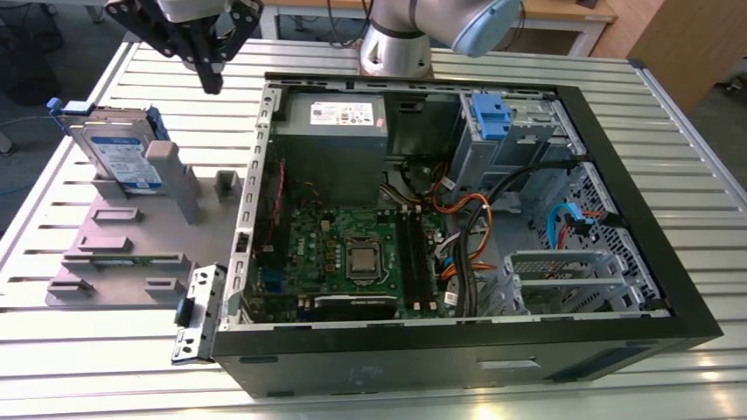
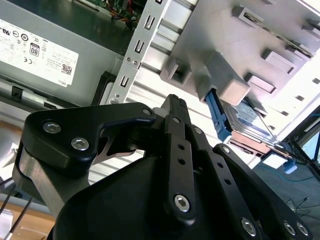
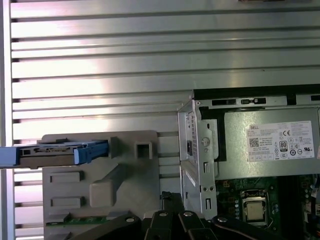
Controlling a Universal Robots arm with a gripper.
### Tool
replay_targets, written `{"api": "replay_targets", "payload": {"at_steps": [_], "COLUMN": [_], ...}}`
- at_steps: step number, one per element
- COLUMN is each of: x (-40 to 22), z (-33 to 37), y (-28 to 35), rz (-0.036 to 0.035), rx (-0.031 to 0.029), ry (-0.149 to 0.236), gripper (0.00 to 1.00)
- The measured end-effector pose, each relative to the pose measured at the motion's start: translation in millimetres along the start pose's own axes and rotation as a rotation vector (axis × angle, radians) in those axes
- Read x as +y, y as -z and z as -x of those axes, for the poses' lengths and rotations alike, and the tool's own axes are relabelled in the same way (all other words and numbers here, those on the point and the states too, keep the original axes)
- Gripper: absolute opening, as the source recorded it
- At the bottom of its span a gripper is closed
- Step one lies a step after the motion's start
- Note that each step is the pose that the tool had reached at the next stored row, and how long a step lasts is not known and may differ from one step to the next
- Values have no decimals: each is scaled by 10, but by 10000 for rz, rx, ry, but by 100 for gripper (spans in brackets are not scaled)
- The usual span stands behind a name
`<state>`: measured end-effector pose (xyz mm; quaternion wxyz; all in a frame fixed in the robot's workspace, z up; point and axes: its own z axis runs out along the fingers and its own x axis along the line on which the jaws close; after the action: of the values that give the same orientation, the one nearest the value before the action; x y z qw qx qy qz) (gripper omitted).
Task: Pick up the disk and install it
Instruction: 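Reach for the disk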
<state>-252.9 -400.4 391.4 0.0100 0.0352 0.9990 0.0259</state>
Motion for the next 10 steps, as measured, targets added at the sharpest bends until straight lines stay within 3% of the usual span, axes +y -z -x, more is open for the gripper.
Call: {"api": "replay_targets", "payload": {"at_steps": [10], "x": [-2], "z": [-31], "y": [1], "rz": [0], "rx": [0], "ry": [0], "gripper": [11]}}
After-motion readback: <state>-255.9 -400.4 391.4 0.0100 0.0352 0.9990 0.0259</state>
